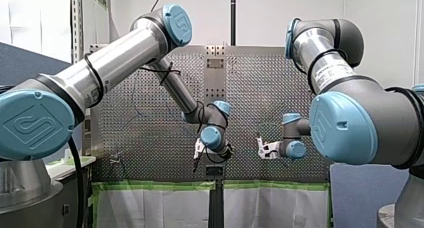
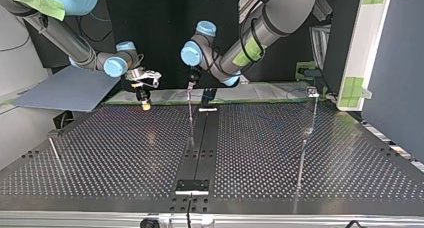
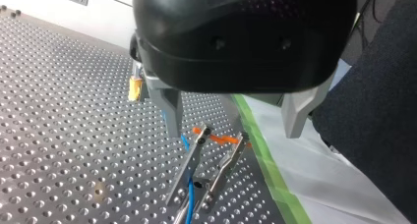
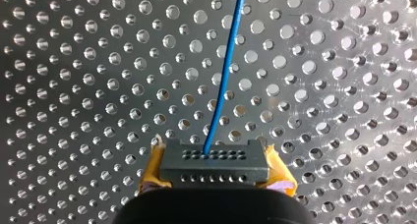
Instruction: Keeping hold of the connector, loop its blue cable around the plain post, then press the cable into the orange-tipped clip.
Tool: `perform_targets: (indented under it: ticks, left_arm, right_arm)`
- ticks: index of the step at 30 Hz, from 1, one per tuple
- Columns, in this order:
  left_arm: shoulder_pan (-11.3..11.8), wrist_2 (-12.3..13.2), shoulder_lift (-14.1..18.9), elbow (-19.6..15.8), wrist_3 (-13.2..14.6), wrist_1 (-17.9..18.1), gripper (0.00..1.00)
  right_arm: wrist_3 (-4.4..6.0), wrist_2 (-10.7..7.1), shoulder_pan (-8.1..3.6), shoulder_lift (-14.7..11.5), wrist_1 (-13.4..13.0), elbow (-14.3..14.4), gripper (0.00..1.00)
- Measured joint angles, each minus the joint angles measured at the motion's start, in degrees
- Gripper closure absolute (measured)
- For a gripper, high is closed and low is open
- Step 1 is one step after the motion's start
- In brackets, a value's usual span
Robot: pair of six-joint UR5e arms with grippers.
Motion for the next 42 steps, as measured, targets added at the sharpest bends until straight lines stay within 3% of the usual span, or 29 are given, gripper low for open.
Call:
perform_targets:
  ticks: [27,35,42]
  left_arm:
    - [-0.2,-0.3,0.2,-0.4,0.3,0.0,0.00]
    - [-1.3,-1.3,3.6,-3.9,-0.7,3.3,0.00]
    - [-2.0,-4.8,7.6,-7.9,-3.2,7.3,0.00]
  right_arm:
    - [-0.08,0.00,-0.02,0.0,0.2,0.0,1.00]
    - [-0.09,0.00,-0.03,0.0,0.3,0.0,1.00]
    - [-0.09,0.00,-0.03,0.0,0.2,0.0,1.00]
